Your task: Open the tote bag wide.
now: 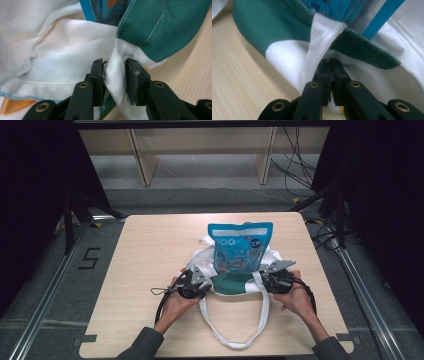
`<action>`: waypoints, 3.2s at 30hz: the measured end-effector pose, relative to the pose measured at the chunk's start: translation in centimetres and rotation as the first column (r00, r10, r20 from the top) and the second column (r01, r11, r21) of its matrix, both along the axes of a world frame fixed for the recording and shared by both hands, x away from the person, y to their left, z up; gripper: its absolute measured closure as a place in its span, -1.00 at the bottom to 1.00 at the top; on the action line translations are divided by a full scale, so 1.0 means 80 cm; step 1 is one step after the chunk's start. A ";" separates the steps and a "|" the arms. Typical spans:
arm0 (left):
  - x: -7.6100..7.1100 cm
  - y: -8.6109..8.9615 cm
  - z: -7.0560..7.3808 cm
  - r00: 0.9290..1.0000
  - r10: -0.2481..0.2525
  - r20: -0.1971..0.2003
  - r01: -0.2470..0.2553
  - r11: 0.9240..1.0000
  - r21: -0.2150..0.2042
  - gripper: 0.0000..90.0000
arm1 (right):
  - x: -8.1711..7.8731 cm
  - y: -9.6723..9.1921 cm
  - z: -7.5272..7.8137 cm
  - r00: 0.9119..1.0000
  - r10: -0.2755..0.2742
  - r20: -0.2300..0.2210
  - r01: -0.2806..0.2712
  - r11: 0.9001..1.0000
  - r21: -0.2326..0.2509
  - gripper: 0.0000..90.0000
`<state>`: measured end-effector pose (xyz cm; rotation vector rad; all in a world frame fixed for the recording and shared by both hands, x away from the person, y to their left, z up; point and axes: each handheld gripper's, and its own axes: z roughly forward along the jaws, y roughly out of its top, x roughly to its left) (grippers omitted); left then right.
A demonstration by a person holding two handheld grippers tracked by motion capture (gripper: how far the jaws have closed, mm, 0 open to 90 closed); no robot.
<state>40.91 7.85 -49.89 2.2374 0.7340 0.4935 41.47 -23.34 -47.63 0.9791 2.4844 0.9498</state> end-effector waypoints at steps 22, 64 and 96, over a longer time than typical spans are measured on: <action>-0.036 0.022 0.040 1.000 0.022 0.001 -0.021 0.986 -0.166 -0.17 | -0.020 -0.046 0.041 0.997 -0.036 0.069 0.029 0.995 0.100 0.65; -0.105 0.096 0.023 0.996 0.088 -0.023 -0.090 0.977 -0.191 -0.31 | -0.070 -0.050 0.028 0.994 -0.043 0.101 0.031 0.993 0.110 -0.03; -0.155 0.093 0.004 0.995 0.100 0.004 -0.098 0.979 -0.180 -0.57 | -0.131 -0.068 -0.007 0.993 -0.097 0.066 0.087 0.987 0.138 -0.32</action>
